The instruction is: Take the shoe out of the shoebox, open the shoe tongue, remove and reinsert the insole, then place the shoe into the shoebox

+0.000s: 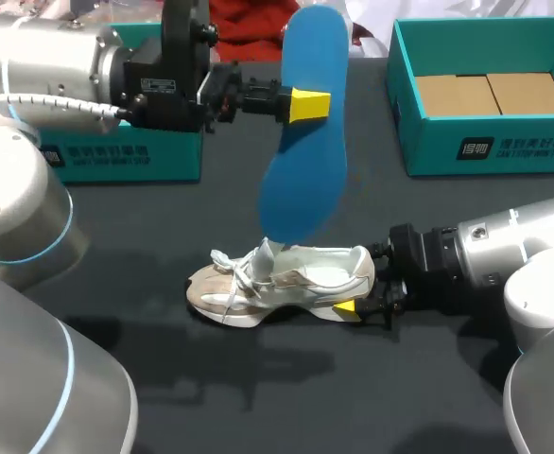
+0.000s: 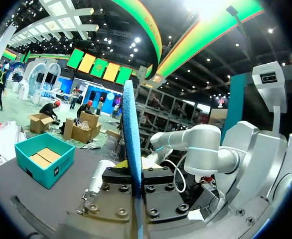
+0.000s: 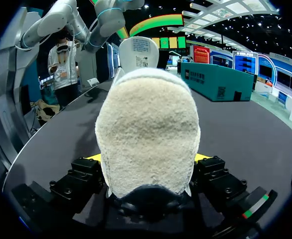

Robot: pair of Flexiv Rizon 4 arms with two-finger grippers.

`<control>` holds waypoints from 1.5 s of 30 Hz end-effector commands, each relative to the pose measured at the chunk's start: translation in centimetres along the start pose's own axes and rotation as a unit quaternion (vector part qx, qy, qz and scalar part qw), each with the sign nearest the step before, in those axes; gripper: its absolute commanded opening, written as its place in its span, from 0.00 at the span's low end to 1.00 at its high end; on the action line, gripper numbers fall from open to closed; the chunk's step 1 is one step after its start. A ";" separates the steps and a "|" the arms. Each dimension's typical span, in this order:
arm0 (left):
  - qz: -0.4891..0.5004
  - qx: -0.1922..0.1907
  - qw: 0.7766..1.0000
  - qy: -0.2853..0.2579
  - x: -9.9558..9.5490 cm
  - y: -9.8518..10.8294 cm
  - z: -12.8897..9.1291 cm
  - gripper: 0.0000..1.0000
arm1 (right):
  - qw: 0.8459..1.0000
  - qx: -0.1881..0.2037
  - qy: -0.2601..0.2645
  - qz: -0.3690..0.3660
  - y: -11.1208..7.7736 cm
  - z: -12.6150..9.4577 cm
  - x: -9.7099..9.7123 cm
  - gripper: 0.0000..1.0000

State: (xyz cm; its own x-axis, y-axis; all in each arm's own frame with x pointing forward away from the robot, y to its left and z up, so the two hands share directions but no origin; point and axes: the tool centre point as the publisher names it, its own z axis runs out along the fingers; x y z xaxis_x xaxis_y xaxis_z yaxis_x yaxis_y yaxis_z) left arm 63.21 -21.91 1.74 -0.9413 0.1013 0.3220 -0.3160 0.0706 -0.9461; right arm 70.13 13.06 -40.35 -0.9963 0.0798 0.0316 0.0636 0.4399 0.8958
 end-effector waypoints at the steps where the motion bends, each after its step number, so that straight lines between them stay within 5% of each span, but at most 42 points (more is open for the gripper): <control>1: 0.000 0.002 1.000 -0.001 0.3 0.3 -0.4 0.00 | 1.000 0.002 -0.001 0.001 0.0 0.0 0.1 0.00; 16: -0.010 0.016 1.000 -0.019 3.0 -1.7 -3.5 0.00 | 1.000 0.002 -0.001 0.001 0.0 0.0 0.1 0.00; 45: -0.033 0.017 0.999 -0.024 4.5 1.4 -6.0 0.00 | 1.000 0.002 -0.001 0.001 0.0 0.0 0.1 0.00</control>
State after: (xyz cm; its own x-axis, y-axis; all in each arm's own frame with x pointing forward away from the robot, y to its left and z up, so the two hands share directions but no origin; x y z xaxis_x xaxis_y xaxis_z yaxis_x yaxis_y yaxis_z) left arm 59.55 -15.49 2.18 -0.9221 0.0546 0.3831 -0.3811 0.0446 -0.9235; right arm 70.13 13.06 -40.36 -0.9963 0.0797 0.0316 0.0636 0.4399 0.8958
